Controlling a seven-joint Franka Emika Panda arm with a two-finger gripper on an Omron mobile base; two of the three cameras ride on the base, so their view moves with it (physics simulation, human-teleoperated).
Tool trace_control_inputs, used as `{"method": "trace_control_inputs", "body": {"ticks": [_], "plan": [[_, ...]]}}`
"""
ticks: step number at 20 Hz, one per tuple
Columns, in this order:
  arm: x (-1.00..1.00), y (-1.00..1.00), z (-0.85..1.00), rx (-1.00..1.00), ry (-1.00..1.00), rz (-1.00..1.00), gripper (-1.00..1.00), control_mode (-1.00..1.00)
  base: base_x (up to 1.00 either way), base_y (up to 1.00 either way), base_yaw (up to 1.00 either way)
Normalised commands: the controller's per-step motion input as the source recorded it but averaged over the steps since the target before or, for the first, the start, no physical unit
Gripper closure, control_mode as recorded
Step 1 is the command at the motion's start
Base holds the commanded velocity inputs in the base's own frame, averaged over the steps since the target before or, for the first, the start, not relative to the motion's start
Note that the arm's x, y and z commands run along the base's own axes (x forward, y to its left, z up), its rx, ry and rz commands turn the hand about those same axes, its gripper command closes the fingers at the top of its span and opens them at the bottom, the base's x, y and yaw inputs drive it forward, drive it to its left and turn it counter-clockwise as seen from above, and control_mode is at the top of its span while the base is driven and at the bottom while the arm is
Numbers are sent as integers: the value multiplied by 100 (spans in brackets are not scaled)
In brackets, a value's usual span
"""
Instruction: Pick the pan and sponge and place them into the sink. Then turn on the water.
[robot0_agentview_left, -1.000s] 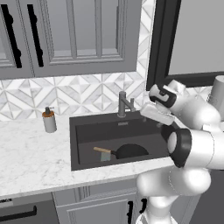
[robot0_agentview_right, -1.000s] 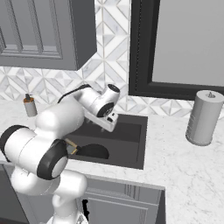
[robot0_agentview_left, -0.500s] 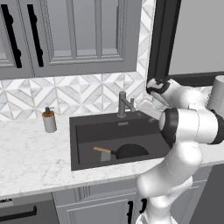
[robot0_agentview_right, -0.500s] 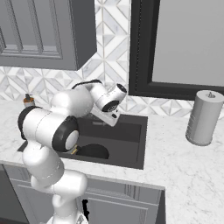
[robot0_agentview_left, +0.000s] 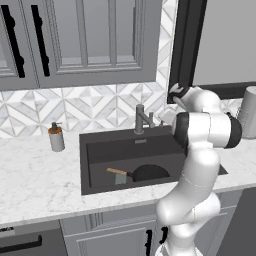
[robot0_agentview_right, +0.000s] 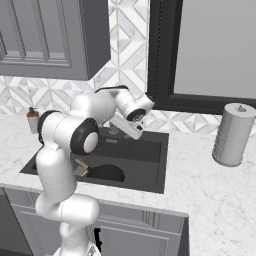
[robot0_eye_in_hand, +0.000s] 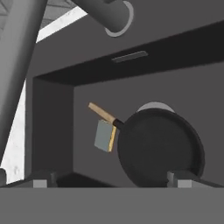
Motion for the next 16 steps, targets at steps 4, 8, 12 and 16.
{"method": "trace_control_inputs", "body": {"ticks": [4,8,12,16], "plan": [[19,0,-26,-3,-1,0,-100,-100,0,0,0],[38,0,-30,1,-13,0,-100,-100,0,0,0],[26,0,-20,3,-24,0,-100,-100,0,0,0],[20,1,-16,0,-21,0,-100,-100,0,0,0]]}}
